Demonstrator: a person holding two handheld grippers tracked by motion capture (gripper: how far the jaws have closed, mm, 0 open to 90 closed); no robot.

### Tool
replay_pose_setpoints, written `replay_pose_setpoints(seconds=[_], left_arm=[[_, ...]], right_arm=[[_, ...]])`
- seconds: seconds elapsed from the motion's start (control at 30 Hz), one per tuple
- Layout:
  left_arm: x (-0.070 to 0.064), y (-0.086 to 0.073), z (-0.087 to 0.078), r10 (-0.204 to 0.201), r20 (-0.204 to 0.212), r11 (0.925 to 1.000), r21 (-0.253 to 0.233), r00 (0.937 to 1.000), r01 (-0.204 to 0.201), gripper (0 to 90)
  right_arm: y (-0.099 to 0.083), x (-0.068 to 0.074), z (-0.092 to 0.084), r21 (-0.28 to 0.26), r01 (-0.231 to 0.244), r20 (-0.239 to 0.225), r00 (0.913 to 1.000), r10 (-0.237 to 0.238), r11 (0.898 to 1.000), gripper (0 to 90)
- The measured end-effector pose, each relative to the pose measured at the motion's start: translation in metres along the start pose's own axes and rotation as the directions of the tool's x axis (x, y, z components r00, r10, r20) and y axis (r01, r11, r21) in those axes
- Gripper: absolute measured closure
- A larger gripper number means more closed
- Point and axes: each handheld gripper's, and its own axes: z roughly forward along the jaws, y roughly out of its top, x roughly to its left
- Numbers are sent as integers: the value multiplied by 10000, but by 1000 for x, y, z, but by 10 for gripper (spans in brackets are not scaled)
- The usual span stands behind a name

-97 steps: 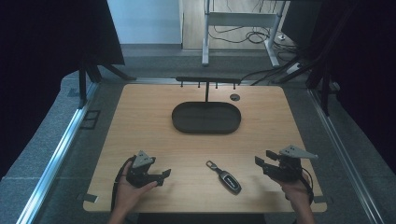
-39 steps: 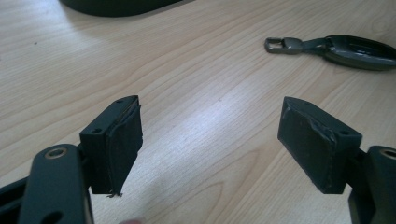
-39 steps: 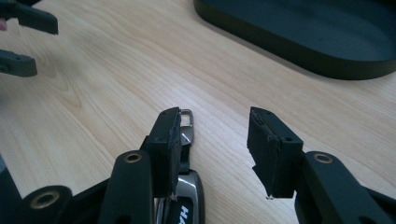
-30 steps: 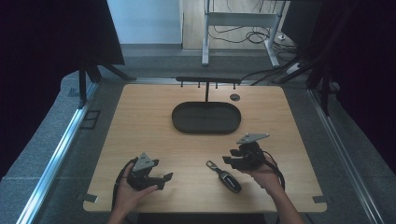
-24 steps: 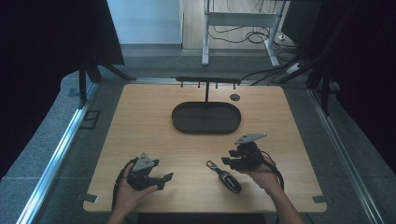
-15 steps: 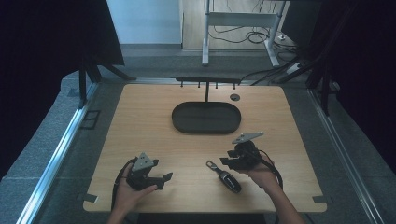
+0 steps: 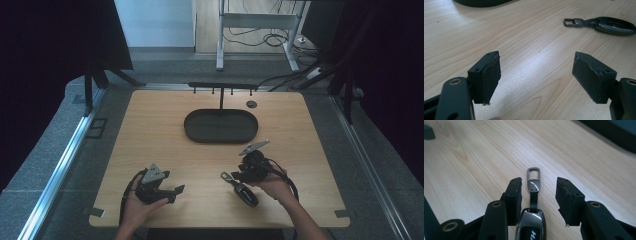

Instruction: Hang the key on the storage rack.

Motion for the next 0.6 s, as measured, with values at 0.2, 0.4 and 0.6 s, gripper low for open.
replay_pose_setpoints(seconds=[0.2, 0.4, 0.6], left_arm=[[0, 0, 2, 21, 8, 10000, 69, 10000, -22, 232], [0, -1, 2, 13, -3, 10000, 76, 10000, -13, 232], [-1, -1, 3, 42, -1, 9999, 146, 10000, -42, 232]], right_arm=[[3, 1, 12, 654, 39, -214, 9998, -25, 9979, 587], [3, 0, 21, 1210, -42, -38, 10000, 46, 9926, 601], [1, -1, 32, 1641, -95, 61, 9999, 86, 9864, 623]])
